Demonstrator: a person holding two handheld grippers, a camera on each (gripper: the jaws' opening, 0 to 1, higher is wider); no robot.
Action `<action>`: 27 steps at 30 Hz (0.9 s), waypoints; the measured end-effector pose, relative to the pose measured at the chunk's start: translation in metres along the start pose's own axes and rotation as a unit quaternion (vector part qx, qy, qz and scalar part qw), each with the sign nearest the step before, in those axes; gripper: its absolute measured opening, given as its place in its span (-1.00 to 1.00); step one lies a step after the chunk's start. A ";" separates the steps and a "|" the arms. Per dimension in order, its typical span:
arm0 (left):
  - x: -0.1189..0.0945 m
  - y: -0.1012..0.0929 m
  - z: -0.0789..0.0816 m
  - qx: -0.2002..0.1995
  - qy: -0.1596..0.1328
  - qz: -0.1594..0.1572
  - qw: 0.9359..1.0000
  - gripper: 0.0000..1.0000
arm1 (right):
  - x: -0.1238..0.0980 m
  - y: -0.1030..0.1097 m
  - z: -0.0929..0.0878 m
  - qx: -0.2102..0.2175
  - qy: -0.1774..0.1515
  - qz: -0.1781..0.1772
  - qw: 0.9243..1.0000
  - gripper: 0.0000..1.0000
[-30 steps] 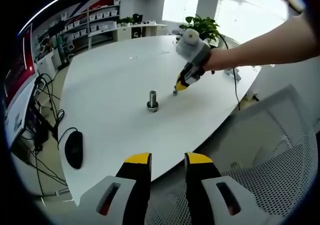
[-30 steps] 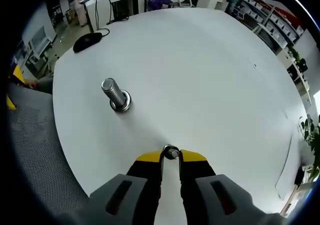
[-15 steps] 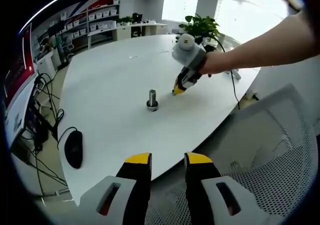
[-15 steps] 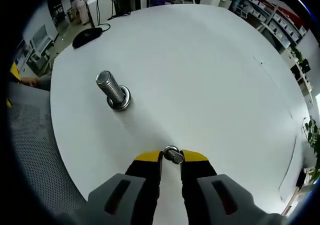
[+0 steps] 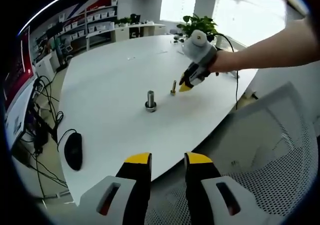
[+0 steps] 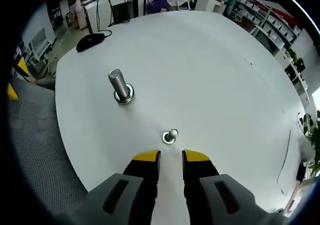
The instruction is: Place the washer onto the threaded stud by aligning its center hole with the stud, sliding it down to the base, and recovering from edge contact or off-axis alignment until the washer reaches the visible bottom stop.
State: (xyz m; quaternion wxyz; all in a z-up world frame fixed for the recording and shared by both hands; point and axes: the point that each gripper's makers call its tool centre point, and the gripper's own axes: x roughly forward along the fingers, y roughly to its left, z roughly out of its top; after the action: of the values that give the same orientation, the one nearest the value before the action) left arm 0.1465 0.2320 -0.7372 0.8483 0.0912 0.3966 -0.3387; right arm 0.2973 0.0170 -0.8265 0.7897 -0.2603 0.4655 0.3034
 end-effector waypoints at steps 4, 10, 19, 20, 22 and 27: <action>-0.001 -0.001 0.001 0.001 -0.005 -0.003 1.000 -0.52 | -0.020 -0.003 0.001 0.034 -0.035 -0.014 0.999 -0.59; -0.002 -0.003 0.006 -0.001 -0.018 -0.007 1.000 -0.50 | -0.055 -0.006 0.002 0.070 -0.085 -0.033 0.993 -0.54; -0.004 -0.002 0.010 -0.008 -0.032 -0.006 0.999 -0.49 | -0.109 -0.008 -0.011 0.133 -0.147 -0.053 0.979 -0.49; -0.004 -0.002 0.010 -0.006 -0.031 -0.007 0.999 -0.49 | -0.114 -0.007 -0.011 0.143 -0.155 -0.052 0.976 -0.48; -0.004 -0.002 0.011 -0.005 -0.034 -0.007 0.999 -0.49 | -0.128 -0.009 -0.012 0.166 -0.179 -0.054 0.968 -0.47; -0.005 -0.001 0.013 -0.011 -0.041 -0.004 0.999 -0.48 | -0.158 -0.006 -0.021 0.196 -0.216 -0.058 0.955 -0.42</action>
State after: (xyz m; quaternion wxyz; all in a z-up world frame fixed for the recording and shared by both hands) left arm 0.1516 0.2283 -0.7243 0.8633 0.0664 0.3657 -0.3413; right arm 0.2293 -0.0389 -0.6934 0.9232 -0.0550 0.3181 0.2085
